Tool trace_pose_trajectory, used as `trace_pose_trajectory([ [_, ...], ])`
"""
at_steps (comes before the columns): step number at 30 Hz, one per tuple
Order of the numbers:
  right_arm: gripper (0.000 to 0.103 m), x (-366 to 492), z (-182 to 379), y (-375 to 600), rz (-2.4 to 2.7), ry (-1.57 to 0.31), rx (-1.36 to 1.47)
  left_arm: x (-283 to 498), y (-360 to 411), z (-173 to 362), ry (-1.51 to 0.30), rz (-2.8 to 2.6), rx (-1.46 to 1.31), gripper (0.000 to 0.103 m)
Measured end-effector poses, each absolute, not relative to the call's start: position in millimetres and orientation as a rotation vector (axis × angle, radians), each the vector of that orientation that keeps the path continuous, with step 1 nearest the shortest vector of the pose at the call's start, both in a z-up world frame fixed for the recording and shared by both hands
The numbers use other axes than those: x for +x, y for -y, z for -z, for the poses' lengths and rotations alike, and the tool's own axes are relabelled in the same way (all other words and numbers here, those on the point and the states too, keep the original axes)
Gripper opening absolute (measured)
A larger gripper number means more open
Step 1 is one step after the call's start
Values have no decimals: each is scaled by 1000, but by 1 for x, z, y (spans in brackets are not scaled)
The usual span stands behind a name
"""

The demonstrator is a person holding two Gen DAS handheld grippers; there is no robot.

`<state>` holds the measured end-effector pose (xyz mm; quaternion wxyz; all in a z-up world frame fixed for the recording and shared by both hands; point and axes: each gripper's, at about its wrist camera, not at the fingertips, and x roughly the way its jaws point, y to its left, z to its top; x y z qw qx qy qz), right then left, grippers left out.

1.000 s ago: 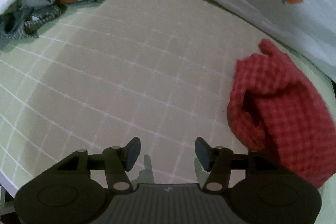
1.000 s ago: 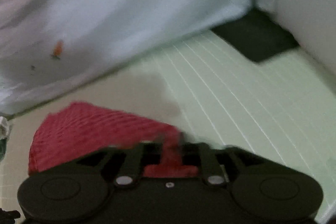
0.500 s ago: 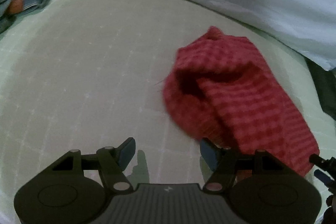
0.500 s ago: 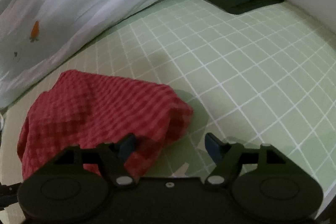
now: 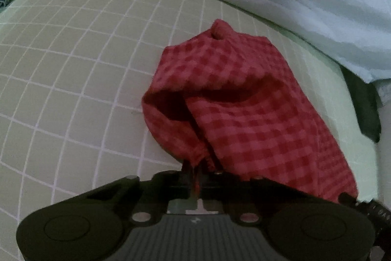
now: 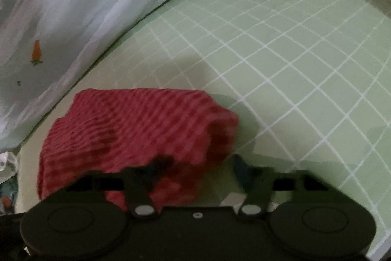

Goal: Fold clothes

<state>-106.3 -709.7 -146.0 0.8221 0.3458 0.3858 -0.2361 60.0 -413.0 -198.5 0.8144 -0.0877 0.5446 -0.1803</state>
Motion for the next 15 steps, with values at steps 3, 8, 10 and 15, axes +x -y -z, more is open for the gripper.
trace_pose_trajectory([
  [3,2,-100,132,705,450,-797,719,62,397,182,-1112,369,-177,3],
  [8,1,-80,70,689,375,-674,624,64,355,123,-954,306,-94,1],
  [10,1,-73,38,683,378,-610,570,63,334,94,-871,262,-49,1],
  [15,3,-61,10,699,395,-528,623,64,280,68,-784,121,-62,1],
])
